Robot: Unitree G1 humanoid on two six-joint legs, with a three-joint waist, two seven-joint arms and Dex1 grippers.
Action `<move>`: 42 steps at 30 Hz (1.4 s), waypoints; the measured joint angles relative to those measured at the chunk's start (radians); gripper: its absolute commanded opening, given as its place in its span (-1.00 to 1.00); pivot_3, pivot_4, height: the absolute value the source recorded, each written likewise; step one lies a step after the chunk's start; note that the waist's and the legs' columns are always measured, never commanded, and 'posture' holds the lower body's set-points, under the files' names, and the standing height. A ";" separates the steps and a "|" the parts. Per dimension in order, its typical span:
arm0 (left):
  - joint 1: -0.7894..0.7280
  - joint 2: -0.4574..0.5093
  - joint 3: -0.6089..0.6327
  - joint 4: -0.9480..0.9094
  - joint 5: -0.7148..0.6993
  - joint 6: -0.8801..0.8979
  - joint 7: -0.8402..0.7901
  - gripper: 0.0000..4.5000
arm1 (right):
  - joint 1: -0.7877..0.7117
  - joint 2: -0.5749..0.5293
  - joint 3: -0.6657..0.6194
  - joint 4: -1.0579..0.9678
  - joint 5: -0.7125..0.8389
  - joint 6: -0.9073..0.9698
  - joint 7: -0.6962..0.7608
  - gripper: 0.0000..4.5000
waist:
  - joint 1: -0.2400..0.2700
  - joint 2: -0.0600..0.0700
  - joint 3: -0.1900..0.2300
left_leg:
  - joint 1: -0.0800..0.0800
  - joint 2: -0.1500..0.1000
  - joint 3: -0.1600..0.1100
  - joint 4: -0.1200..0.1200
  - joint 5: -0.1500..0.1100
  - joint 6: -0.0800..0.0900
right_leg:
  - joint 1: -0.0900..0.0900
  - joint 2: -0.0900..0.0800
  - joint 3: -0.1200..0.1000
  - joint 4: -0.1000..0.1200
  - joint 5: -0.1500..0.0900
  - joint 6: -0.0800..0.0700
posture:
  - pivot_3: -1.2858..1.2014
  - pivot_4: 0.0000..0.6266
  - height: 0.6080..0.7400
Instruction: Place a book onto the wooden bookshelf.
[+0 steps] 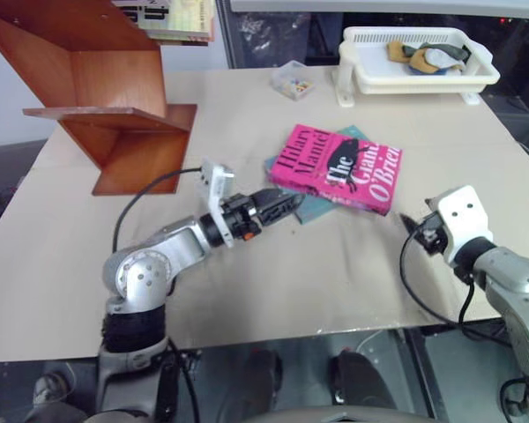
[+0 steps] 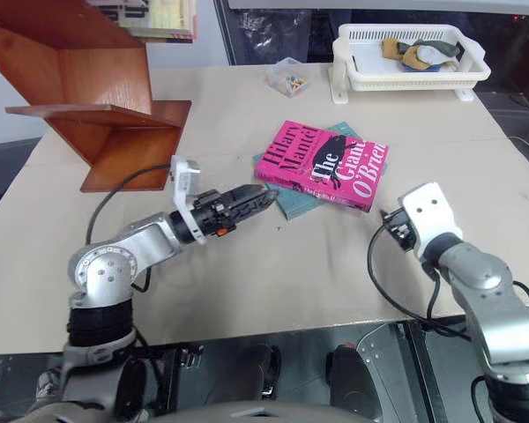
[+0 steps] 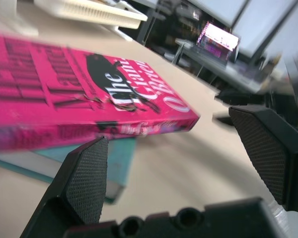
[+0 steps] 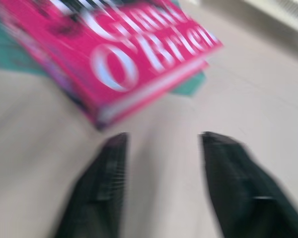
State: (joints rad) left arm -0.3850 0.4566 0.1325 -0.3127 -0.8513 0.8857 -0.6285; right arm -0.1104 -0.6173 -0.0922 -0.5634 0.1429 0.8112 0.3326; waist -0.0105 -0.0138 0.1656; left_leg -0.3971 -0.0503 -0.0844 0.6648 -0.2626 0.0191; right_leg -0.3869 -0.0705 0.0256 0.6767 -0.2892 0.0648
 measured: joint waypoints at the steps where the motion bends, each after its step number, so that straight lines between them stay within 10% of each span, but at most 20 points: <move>1: 0.011 0.033 -0.021 -0.007 0.037 -0.048 -0.042 1.00 | -0.018 0.003 0.007 0.036 -0.004 -0.014 0.000 -0.72 | -0.001 0.000 0.000 | 0.000 0.000 0.000 0.000 0.000 0.000 | 0.000 0.000 0.000 0.000 0.000 0.000 | 0.03 -0.52 1.00; 3: 0.029 0.088 -0.060 -0.018 0.105 -0.137 -0.129 1.00 | -0.046 0.012 0.020 0.110 -0.019 -0.053 0.004 -0.95 | -0.002 0.001 0.001 | 0.000 0.000 0.001 -0.001 0.000 0.000 | 0.000 0.000 0.000 0.000 0.000 0.000 | 0.03 -0.52 1.00; 20: 0.127 0.283 0.008 -0.028 0.139 -0.331 -0.477 1.00 | -0.061 0.118 0.132 0.134 0.070 -0.227 0.172 -0.95 | -0.006 0.004 0.003 | 0.000 0.002 0.000 -0.002 -0.002 0.004 | -0.002 -0.001 0.000 0.000 0.000 0.000 | 0.03 -0.52 1.00; 42: 0.097 0.180 0.073 0.108 0.031 -0.050 -0.181 1.00 | -0.212 0.261 0.388 0.178 0.092 -0.265 0.280 -0.95 | 0.001 0.004 0.003 | -0.002 0.001 -0.003 -0.001 0.000 0.000 | -0.004 0.000 -0.003 0.002 0.000 0.000 | 0.03 -0.52 1.00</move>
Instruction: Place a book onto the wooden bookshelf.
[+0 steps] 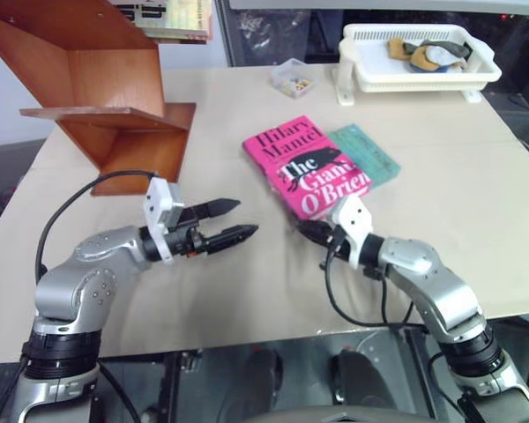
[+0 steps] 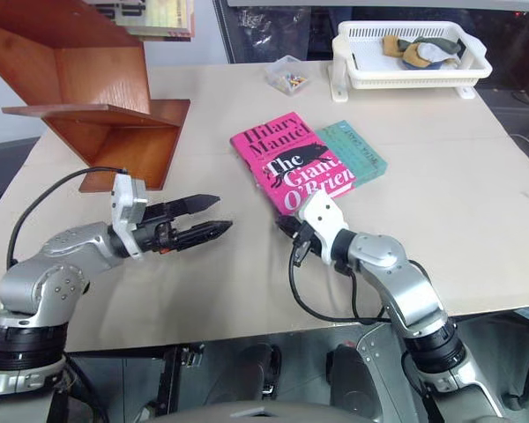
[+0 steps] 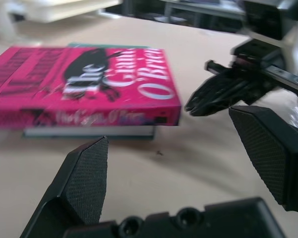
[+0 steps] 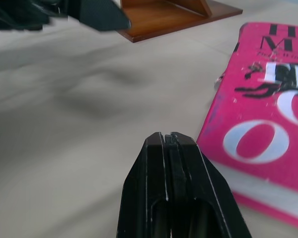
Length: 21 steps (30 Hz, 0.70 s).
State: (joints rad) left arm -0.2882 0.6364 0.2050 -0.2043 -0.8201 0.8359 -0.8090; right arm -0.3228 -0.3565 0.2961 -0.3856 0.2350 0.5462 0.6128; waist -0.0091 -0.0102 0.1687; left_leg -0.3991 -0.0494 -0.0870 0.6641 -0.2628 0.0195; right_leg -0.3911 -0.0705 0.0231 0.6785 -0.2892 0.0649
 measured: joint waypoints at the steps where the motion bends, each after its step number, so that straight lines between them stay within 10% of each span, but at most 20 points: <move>1: -0.006 -0.006 0.001 0.005 -0.007 0.014 0.014 1.00 | 0.001 -0.002 0.000 0.000 0.000 0.000 0.002 -0.85 | -0.001 0.000 0.000 | 0.000 0.000 0.000 0.000 0.000 0.000 | 0.000 0.000 0.000 0.000 0.000 0.000 | 0.03 -0.52 1.00; 11: -0.335 -0.333 0.189 0.437 -0.236 0.359 0.502 1.00 | 0.241 -0.210 -0.273 -0.402 0.179 0.178 0.005 0.94 | -0.002 -0.004 0.000 | 0.000 -0.001 -0.003 0.003 0.000 0.000 | 0.000 0.001 0.000 0.003 0.000 0.000 | 0.03 -0.52 1.00; 21: -0.482 -0.446 0.288 0.755 -0.224 0.291 0.615 1.00 | 0.318 -0.246 -0.353 -0.624 0.154 0.236 -0.181 0.94 | -0.001 -0.006 0.000 | -0.001 -0.003 -0.002 0.004 0.000 0.000 | 0.001 0.000 0.001 0.002 0.000 0.001 | 0.03 -0.52 1.00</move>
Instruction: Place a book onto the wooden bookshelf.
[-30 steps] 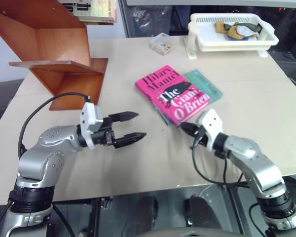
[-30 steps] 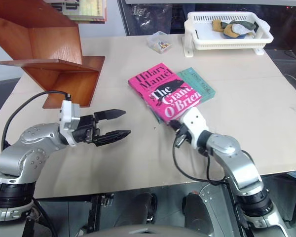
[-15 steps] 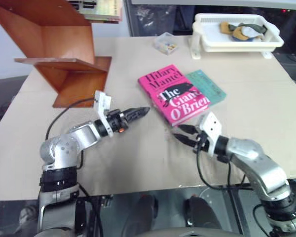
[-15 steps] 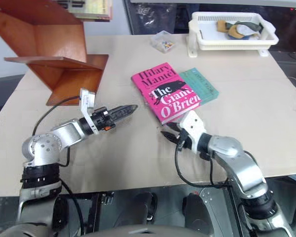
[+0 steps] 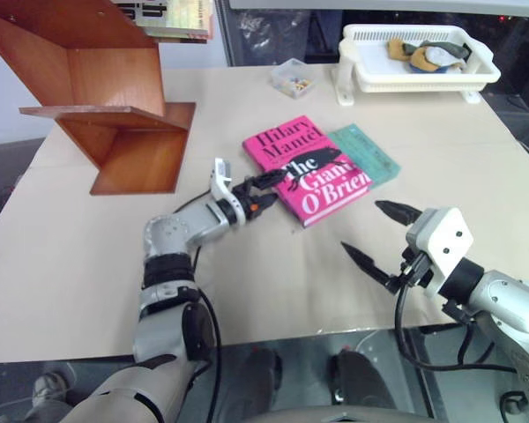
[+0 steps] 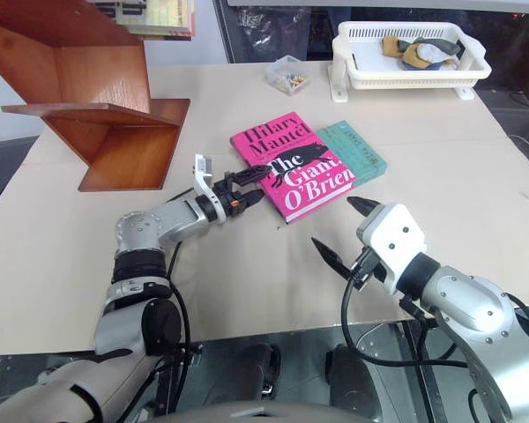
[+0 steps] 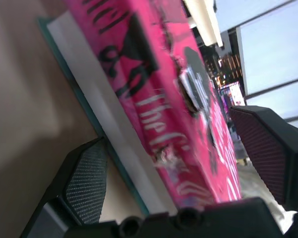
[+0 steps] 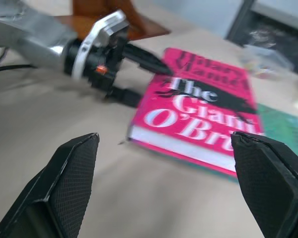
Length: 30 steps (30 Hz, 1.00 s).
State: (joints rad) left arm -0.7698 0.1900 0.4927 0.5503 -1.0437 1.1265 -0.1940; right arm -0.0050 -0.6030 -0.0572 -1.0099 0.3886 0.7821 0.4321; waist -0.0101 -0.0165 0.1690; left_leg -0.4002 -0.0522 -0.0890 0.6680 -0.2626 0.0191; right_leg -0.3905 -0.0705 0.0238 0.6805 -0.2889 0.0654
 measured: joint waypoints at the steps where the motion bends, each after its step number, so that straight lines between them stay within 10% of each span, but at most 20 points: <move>1: -0.013 -0.008 0.006 0.023 0.004 -0.014 -0.001 1.00 | 0.002 -0.009 0.000 0.000 -0.001 -0.004 -0.016 0.94 | 0.001 0.000 0.000 | 0.000 0.000 0.000 0.000 0.000 0.000 | 0.000 0.000 0.000 0.000 0.000 0.000 | 0.03 -0.52 1.00; 9: -0.055 -0.037 0.018 0.103 0.036 -0.067 -0.034 1.00 | 0.046 -0.063 -0.005 0.000 0.037 -0.043 -0.089 0.94 | 0.007 0.000 0.000 | 0.001 0.000 0.000 0.000 0.000 0.000 | 0.002 0.000 -0.001 -0.001 0.000 0.000 | 0.03 -0.52 1.00; 20: -0.059 -0.045 0.055 0.131 0.043 -0.045 -0.037 -0.69 | 0.052 -0.119 -0.036 0.000 0.111 -0.045 -0.145 0.97 | 0.006 0.000 0.000 | 0.001 0.000 -0.001 0.001 0.000 0.000 | 0.003 0.000 -0.001 -0.001 0.000 0.000 | 0.03 -0.52 1.00; 25: -0.040 -0.043 0.089 0.080 0.019 0.006 0.017 -0.69 | 0.046 -0.126 -0.039 0.000 0.130 -0.038 -0.157 0.97 | 0.002 -0.001 0.000 | 0.001 0.000 -0.001 0.000 0.000 0.000 | 0.003 0.000 -0.001 -0.001 0.000 0.000 | 0.03 -0.52 1.00; 30: -0.016 -0.054 0.109 0.009 -0.008 0.038 0.064 0.26 | 0.019 -0.117 -0.036 0.000 0.129 -0.019 -0.154 0.97 | 0.001 -0.001 0.000 | 0.001 0.000 -0.001 0.000 0.000 0.000 | 0.003 0.000 -0.001 -0.001 0.000 0.000 | 0.03 -0.52 1.00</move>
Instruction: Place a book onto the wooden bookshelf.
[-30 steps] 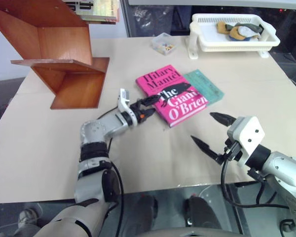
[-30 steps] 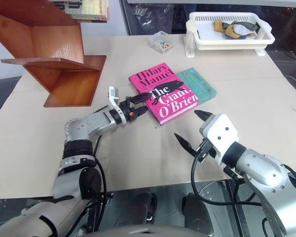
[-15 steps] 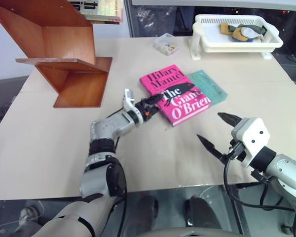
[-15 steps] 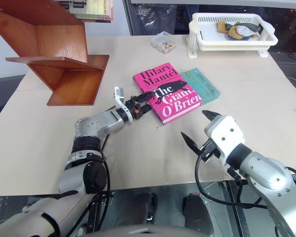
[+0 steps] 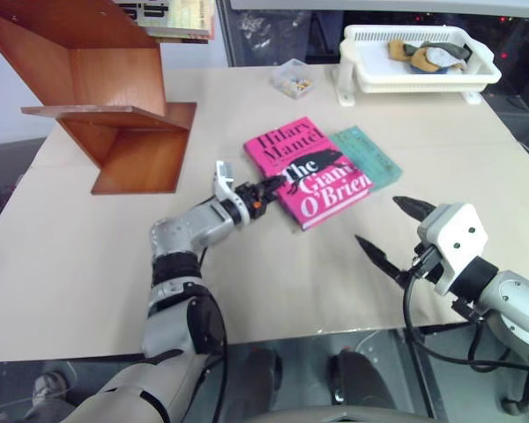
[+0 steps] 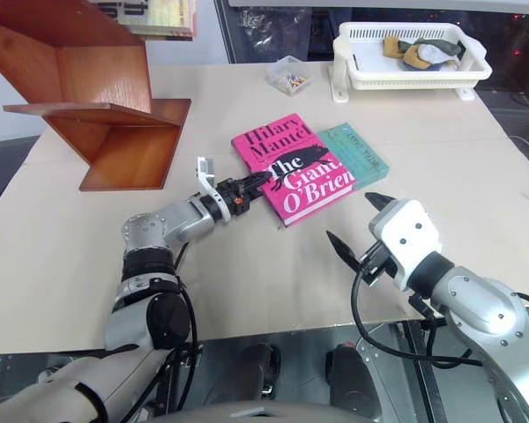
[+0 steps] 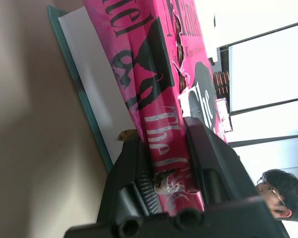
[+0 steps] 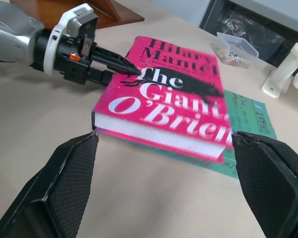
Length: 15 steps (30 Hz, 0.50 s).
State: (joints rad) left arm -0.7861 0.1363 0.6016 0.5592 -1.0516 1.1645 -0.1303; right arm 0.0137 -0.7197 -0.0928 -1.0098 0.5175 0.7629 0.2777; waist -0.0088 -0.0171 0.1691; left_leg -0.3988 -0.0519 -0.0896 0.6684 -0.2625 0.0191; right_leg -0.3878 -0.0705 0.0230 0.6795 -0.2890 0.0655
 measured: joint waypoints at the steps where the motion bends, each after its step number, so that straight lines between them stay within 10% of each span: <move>1: 0.001 -0.006 0.002 -0.012 -0.004 0.001 0.013 0.46 | -0.002 0.000 0.001 0.000 0.000 0.000 0.001 0.97 | 0.001 0.000 0.000 | 0.000 0.000 0.000 0.000 0.000 0.000 | 0.000 0.000 0.000 0.000 0.000 0.000 | 0.03 -0.52 1.00; 15: 0.014 -0.027 0.055 -0.116 -0.098 0.038 0.184 0.46 | -0.003 0.017 0.015 0.010 -0.024 0.001 0.019 0.97 | 0.004 0.000 0.000 | 0.000 0.000 0.000 0.000 0.000 0.000 | 0.000 0.000 0.000 0.000 0.000 0.000 | 0.03 -0.52 1.00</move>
State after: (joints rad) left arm -0.7726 0.1095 0.6568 0.4433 -1.1497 1.2022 0.0541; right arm 0.0104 -0.7023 -0.0778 -0.9999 0.4930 0.7641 0.2971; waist -0.0051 -0.0172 0.1692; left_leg -0.3989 -0.0521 -0.0895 0.6685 -0.2625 0.0190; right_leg -0.3878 -0.0704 0.0230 0.6795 -0.2890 0.0655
